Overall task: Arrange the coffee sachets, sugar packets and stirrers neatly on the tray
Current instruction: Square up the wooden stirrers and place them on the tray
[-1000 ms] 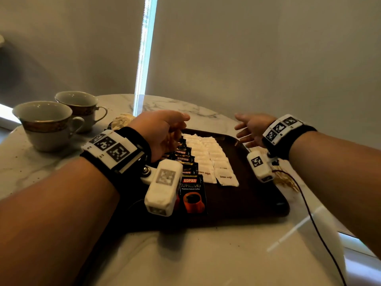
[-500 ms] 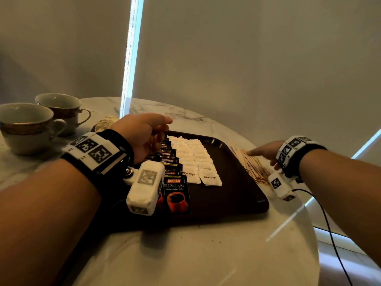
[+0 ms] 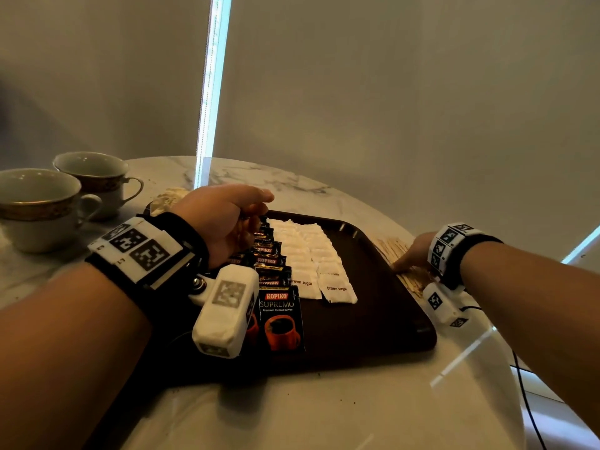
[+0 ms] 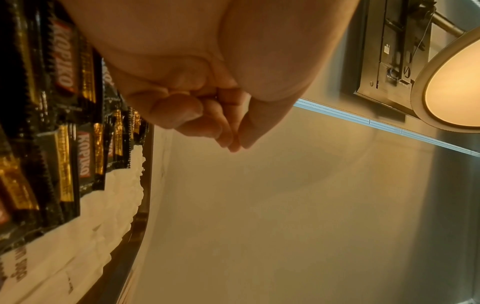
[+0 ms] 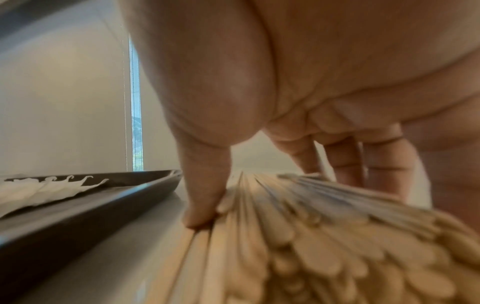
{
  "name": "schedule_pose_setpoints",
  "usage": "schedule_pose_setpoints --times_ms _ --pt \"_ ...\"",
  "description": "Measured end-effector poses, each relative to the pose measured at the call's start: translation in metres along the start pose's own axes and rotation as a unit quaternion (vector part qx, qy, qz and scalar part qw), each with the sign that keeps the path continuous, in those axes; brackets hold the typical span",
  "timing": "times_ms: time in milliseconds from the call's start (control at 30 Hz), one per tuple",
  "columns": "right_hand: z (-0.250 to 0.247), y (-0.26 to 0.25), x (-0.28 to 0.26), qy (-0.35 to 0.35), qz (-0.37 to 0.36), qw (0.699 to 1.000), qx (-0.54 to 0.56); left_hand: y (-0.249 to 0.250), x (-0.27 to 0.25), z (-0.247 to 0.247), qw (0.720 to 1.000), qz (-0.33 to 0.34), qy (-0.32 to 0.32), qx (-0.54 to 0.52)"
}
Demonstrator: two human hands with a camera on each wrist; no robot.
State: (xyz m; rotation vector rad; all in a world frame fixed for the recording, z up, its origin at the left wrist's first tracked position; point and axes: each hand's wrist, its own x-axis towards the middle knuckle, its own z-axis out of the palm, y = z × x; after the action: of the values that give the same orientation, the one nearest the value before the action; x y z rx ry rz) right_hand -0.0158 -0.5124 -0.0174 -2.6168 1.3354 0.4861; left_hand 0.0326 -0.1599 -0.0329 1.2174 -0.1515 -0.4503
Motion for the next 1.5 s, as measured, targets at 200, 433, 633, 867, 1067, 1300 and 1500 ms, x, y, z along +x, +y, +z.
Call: schedule_pose_setpoints --times_ms 200,433,633,867,1067,1300,1500 --pt "0.001 0.009 0.006 0.005 -0.007 0.999 0.039 0.001 -0.001 0.001 1.000 0.000 0.000 0.003" --pt "0.003 0.009 0.011 0.018 -0.031 0.999 0.003 -0.001 -0.002 0.001 1.000 -0.002 0.004 0.015" --pt "0.007 0.004 0.021 0.076 -0.070 0.992 -0.067 0.000 -0.002 0.000 1.000 -0.003 -0.001 0.015" --pt "0.004 0.008 0.024 0.120 -0.084 0.986 -0.075 -0.001 -0.001 -0.001 1.000 -0.004 -0.002 0.011" --pt "-0.003 0.015 0.030 0.137 -0.100 0.983 -0.077 -0.001 -0.002 0.000 1.000 -0.009 -0.002 0.016" --pt "0.006 0.018 0.033 0.134 -0.093 0.983 -0.083 0.002 -0.007 0.002 1.000 -0.005 0.003 0.015" --pt "0.005 0.016 0.030 0.143 -0.093 0.979 -0.108 0.000 -0.005 0.001 1.000 -0.007 0.006 0.017"
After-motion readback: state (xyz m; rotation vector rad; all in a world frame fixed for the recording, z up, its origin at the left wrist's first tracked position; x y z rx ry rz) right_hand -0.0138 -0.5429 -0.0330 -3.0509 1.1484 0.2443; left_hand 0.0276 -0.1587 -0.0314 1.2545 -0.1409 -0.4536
